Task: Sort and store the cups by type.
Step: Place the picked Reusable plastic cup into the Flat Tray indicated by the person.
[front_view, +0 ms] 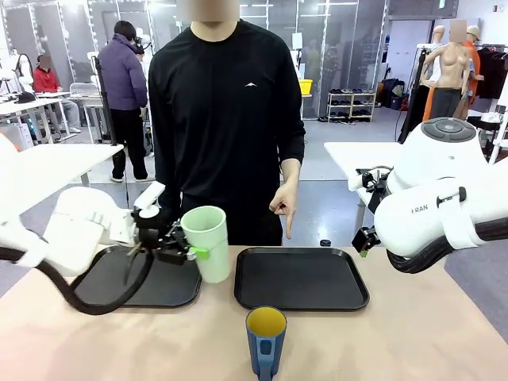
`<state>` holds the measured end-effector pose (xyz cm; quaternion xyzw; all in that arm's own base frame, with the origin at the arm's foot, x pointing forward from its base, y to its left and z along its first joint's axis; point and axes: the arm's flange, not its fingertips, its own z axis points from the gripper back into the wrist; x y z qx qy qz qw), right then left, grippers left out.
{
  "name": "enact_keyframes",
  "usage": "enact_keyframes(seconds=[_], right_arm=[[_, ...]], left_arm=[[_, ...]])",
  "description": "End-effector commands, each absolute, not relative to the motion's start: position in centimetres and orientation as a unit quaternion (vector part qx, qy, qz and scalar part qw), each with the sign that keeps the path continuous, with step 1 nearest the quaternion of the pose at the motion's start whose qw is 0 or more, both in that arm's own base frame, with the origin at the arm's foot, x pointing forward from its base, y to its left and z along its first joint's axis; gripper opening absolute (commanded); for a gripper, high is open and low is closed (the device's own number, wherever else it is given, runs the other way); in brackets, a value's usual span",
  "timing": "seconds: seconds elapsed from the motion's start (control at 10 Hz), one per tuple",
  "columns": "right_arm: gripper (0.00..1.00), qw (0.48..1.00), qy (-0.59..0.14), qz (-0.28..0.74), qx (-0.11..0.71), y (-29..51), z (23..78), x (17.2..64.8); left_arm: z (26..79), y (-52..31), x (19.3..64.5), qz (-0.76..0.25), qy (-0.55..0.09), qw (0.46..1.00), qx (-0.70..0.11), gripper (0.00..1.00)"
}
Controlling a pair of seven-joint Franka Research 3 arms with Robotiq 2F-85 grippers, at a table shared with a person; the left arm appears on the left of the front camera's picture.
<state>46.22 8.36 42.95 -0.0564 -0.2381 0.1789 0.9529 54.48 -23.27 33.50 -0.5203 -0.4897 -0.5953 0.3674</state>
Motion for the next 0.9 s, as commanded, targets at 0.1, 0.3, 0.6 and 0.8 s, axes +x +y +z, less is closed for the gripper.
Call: enact_keyframes(seconds=[0.1,0.3,0.6,0.8], right_arm=[[1.00,0.952,-0.238,0.180,-0.064,8.3,42.9,46.2],[1.00,0.952,-0.238,0.180,-0.064,8.3,42.9,46.2],[1.00,0.952,-0.238,0.180,-0.064,8.3,42.9,46.2],[1.00,0.952,-0.238,0.180,-0.064,8.3,42.9,46.2]], left_arm=[[32.7,-28.7,57.9,-0.575,-0.502,0.376,-0.525,0.90],[31.8,-32.2,58.8,-0.572,-0.492,0.388,-0.530,0.90],[30.7,-36.1,59.9,-0.559,-0.498,0.396,-0.531,0.90],[30.0,-37.7,60.4,-0.559,-0.502,0.401,-0.524,0.90]])
